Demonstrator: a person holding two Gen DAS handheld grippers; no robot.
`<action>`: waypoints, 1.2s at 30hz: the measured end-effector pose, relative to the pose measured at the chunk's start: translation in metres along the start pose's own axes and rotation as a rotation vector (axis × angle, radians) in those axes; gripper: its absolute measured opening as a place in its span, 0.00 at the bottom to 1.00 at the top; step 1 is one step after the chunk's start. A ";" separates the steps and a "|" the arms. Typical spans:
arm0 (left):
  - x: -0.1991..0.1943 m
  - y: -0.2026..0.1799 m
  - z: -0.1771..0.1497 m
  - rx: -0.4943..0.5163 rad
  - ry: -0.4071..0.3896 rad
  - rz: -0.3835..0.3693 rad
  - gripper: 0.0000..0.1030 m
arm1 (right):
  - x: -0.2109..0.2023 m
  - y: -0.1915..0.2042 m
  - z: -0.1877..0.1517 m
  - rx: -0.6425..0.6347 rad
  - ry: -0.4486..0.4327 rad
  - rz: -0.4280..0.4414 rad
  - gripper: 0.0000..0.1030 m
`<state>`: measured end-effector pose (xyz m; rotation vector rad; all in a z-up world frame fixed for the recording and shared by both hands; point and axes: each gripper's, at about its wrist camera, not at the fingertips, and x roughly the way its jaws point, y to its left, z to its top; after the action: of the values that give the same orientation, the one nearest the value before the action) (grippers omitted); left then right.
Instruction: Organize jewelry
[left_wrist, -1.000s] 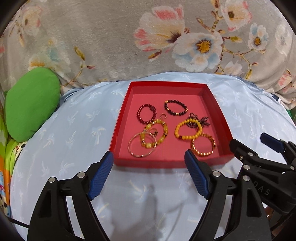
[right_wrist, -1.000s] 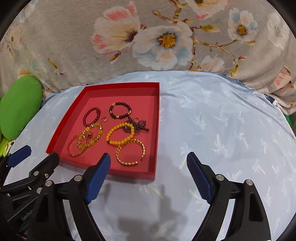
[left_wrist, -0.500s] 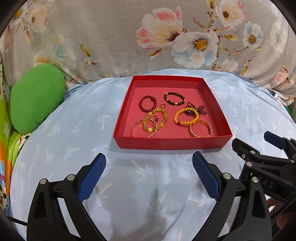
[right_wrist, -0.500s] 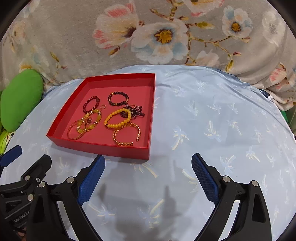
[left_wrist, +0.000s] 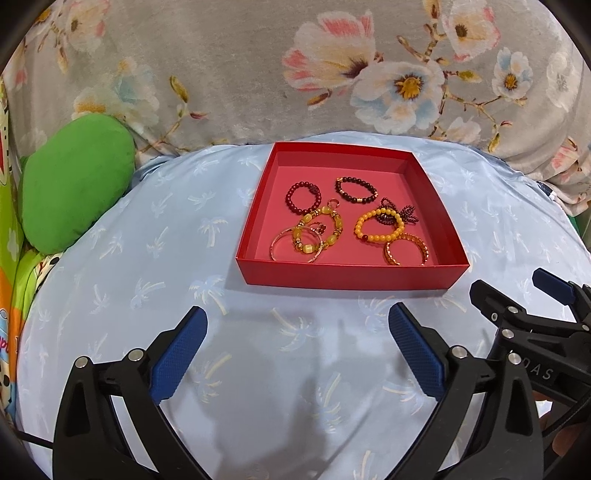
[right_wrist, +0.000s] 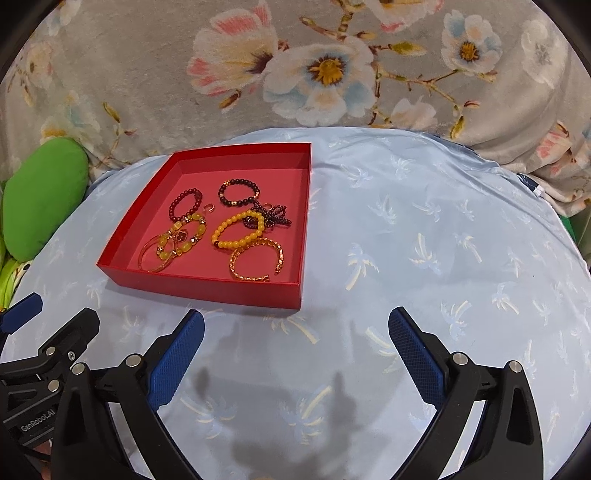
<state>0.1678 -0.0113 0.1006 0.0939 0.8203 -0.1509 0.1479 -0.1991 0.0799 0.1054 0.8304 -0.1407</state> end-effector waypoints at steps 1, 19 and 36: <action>0.000 0.000 0.000 0.001 0.001 -0.001 0.92 | 0.000 0.001 0.000 -0.008 0.000 0.017 0.94; 0.011 0.009 0.000 -0.038 0.024 0.030 0.93 | 0.006 0.007 -0.001 -0.016 0.007 -0.006 0.94; 0.016 0.010 0.000 -0.042 0.024 0.040 0.93 | 0.008 0.006 -0.003 -0.012 0.004 -0.008 0.94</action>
<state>0.1804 -0.0031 0.0896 0.0731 0.8448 -0.0946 0.1519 -0.1930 0.0720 0.0912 0.8353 -0.1430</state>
